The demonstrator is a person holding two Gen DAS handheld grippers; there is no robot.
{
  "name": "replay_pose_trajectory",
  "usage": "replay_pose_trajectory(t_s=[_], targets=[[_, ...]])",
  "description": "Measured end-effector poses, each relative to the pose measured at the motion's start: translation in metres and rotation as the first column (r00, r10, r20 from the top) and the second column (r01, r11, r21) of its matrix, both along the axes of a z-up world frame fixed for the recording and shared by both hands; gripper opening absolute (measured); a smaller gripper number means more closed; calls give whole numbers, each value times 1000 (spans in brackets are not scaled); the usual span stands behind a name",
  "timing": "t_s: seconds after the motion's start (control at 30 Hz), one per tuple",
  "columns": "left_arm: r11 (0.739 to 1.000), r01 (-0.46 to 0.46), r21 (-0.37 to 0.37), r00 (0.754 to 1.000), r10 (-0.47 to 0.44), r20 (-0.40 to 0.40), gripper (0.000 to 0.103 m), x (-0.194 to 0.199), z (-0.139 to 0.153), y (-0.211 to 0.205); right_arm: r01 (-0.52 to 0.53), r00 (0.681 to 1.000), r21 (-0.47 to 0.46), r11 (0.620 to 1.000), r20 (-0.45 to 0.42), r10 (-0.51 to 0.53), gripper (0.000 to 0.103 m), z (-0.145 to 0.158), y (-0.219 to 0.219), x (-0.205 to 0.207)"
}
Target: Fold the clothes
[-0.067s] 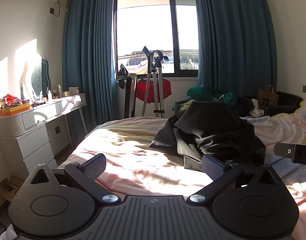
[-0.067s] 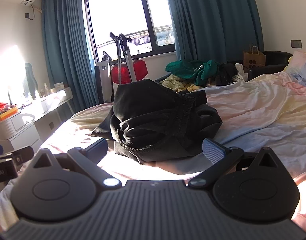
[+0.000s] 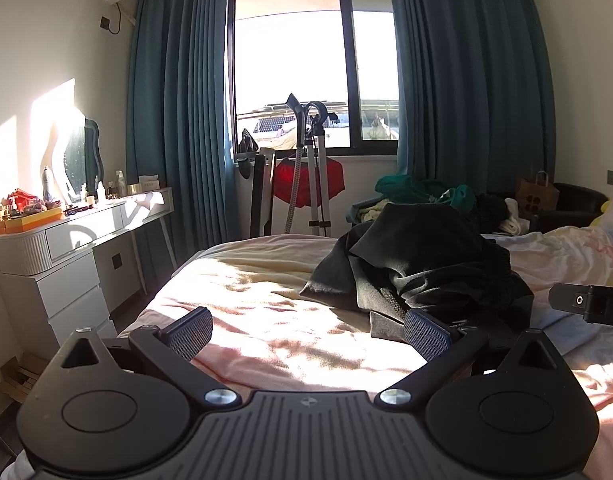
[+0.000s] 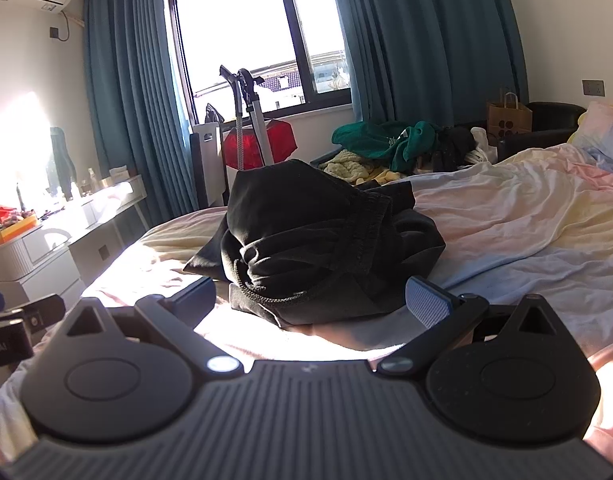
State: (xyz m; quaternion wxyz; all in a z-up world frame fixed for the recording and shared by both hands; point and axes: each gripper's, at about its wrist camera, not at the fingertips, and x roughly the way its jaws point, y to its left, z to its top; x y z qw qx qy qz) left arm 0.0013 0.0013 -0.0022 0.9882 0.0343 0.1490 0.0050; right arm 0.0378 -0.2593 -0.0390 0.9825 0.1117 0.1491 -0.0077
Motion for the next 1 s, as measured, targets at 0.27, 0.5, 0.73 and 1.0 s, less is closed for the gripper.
replay_pose_trajectory(t_s=[0.27,0.5,0.73,1.0], targets=[[1000,-7,22,1000,7,4,103,1,-7,1,-12,1000,19,1000,-7,12,103,4,-1,-3],[999,-27,38,1000,26,5,103,-7,-6,-3,-20,1000,29,999,-10,20,103,7,-2,-5],[999,-23,42,1000,23,-8,103,-1,-10,-5,-20,1000,14,1000,-3,20,103,7,0,-6],[999,-44,3,999,44,-25,103,2,-12,4,-24,1000,-6,1000,-11,24,103,5,6,-4]])
